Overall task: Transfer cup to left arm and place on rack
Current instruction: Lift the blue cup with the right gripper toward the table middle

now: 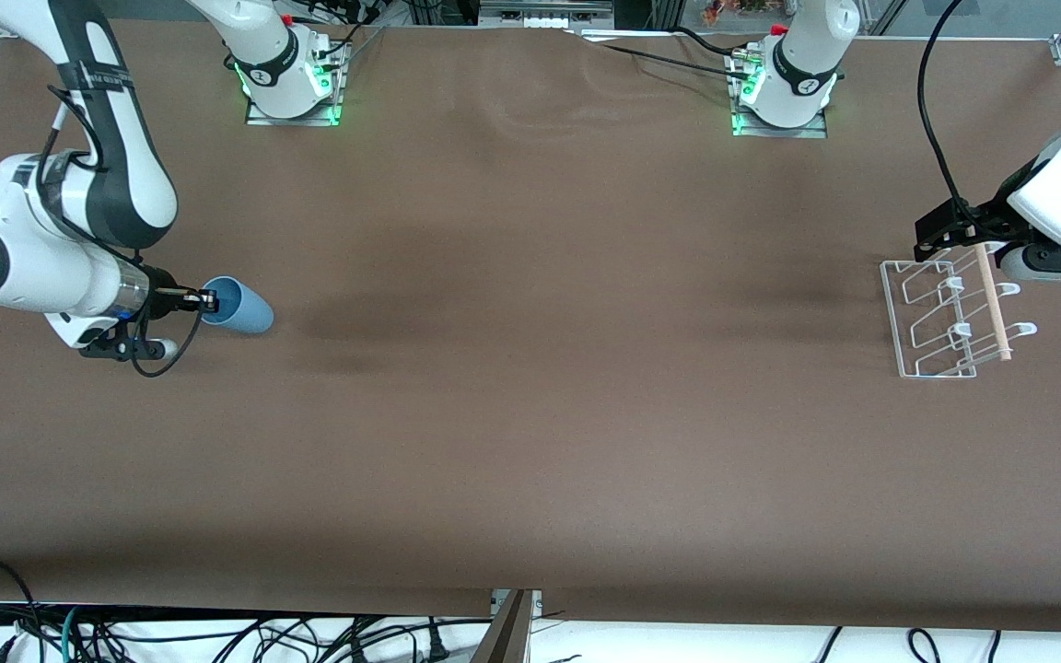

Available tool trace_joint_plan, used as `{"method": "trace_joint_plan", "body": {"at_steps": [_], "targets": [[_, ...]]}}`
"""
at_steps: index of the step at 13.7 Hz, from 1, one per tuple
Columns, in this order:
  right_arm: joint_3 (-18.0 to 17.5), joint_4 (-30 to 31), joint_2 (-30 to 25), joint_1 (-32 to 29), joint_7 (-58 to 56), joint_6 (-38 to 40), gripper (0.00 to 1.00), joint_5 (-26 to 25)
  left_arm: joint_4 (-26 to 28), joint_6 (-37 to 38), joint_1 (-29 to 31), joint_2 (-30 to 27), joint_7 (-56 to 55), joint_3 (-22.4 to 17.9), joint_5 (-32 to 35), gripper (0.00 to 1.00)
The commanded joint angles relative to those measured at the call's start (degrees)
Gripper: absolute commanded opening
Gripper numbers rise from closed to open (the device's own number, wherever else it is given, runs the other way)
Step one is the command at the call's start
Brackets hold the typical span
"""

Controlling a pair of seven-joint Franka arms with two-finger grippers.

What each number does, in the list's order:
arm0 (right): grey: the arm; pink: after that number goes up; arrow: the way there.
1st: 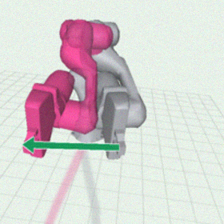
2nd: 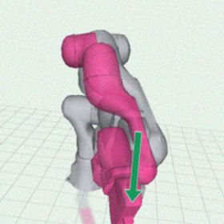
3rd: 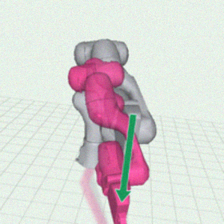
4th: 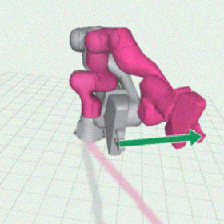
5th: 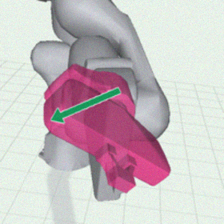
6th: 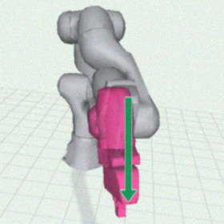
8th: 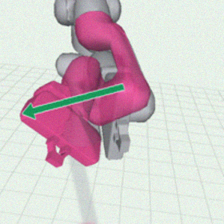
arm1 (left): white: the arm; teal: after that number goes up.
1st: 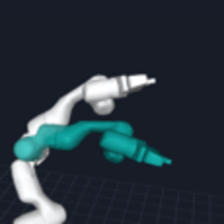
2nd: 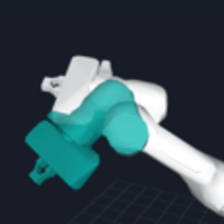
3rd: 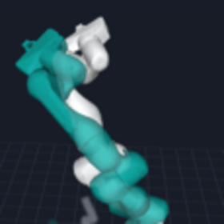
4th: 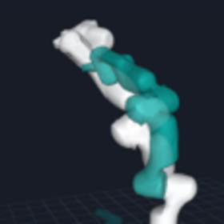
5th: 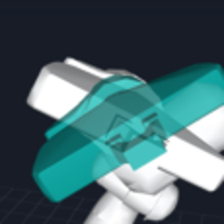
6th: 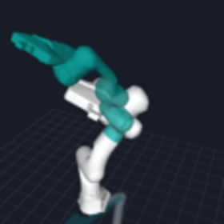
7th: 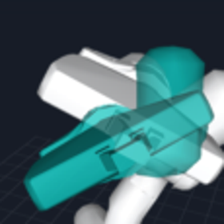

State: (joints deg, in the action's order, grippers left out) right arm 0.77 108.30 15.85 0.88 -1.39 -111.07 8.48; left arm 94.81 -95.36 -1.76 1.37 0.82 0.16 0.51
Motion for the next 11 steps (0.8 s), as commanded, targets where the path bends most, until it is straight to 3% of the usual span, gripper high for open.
{"method": "trace_joint_plan", "body": {"at_steps": [1,4,7,11], "targets": [[-3.8,-6.0,0.0,-0.2,-0.1,6.0,0.00,5.4,0.7,0.3,0.3,-0.8,0.9,0.2,1.2,1.00],[-8.4,-7.7,0.2,-0.2,0.4,6.6,0.00,13.6,0.5,0.8,0.2,-0.1,0.3,0.2,1.2,1.00],[-10.5,-8.6,1.0,0.8,0.3,5.8,0.00,21.1,0.5,2.4,-0.2,1.4,1.3,0.5,0.6,1.00],[-10.5,-12.2,3.7,4.6,0.4,5.3,0.00,28.3,0.9,5.5,-0.8,3.8,13.6,0.5,-12.9,1.00]]}}
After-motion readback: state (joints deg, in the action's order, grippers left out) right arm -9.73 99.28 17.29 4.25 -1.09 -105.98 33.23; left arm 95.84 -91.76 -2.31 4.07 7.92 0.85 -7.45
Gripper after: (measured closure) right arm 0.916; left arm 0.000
